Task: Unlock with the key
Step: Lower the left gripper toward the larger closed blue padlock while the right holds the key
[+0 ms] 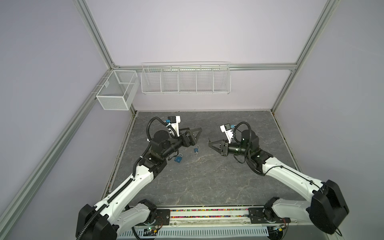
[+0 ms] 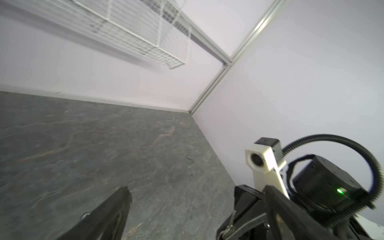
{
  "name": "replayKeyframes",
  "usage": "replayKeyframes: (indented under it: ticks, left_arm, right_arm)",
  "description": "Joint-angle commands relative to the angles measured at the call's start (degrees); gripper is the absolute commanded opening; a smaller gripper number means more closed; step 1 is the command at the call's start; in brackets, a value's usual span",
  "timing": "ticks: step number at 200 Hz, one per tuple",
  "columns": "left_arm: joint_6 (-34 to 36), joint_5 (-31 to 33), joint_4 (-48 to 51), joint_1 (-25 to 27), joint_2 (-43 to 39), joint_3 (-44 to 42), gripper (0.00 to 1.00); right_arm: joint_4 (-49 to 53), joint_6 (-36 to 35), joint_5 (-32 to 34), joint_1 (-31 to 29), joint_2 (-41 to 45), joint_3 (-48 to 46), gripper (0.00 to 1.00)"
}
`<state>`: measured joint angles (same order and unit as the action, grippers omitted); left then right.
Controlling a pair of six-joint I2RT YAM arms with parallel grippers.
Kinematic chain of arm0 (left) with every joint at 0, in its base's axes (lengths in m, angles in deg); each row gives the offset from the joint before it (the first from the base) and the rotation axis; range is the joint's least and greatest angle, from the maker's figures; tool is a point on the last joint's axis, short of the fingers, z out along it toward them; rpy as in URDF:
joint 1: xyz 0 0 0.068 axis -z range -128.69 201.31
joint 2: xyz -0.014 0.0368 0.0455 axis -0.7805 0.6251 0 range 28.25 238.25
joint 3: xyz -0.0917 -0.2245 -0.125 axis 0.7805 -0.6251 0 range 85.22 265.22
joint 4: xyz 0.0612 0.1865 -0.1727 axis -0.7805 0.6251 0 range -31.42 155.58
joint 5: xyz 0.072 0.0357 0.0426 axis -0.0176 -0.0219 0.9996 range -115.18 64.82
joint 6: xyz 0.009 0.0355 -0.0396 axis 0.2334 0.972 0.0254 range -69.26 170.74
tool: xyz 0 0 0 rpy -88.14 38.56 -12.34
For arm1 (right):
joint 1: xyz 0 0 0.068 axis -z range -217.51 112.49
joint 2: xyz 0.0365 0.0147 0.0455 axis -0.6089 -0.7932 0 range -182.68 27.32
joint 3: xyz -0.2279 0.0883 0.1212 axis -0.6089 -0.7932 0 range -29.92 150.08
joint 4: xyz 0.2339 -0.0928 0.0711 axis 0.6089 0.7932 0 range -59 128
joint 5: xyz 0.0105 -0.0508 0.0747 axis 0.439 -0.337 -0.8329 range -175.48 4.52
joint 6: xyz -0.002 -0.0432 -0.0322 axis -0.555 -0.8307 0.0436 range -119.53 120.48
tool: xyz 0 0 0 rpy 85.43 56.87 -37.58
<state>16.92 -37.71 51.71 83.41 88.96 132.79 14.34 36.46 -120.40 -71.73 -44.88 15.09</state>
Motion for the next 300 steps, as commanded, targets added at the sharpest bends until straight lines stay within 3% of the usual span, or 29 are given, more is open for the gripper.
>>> replayKeyframes:
  ticks: [1,15,56,87,137,198,300]
  left_arm:
    - [0.9,12.8,15.6,-1.0,-1.1,-0.7,0.99]
    - [1.0,16.9,19.4,-1.2,-1.7,-2.0,0.99]
    - [-1.3,21.2,24.8,-2.0,-1.0,-5.9,0.99]
    - [-1.1,22.6,28.2,-3.2,3.0,-6.7,1.0]
    - [-1.3,22.7,29.0,-4.9,12.7,-5.3,0.98]
    - [1.6,19.0,29.1,-4.9,25.8,1.0,0.92]
    - [4.0,14.9,28.0,-4.4,33.7,3.4,0.81]
  right_arm:
    - [2.4,-1.0,3.0,-0.2,-0.3,-2.2,0.06]
    - [2.6,-0.4,3.4,-0.4,-1.1,-2.9,0.06]
    - [-3.0,2.2,3.3,-1.6,-5.1,-6.3,0.06]
    - [-14.3,8.9,2.0,-2.8,-11.1,-8.5,0.06]
    - [-22.0,11.5,2.5,-5.0,-15.9,-9.7,0.06]
    - [-20.2,9.7,2.7,-5.3,-15.5,-9.3,0.06]
    - [-2.2,0.7,8.7,-5.4,-6.9,-6.7,0.06]
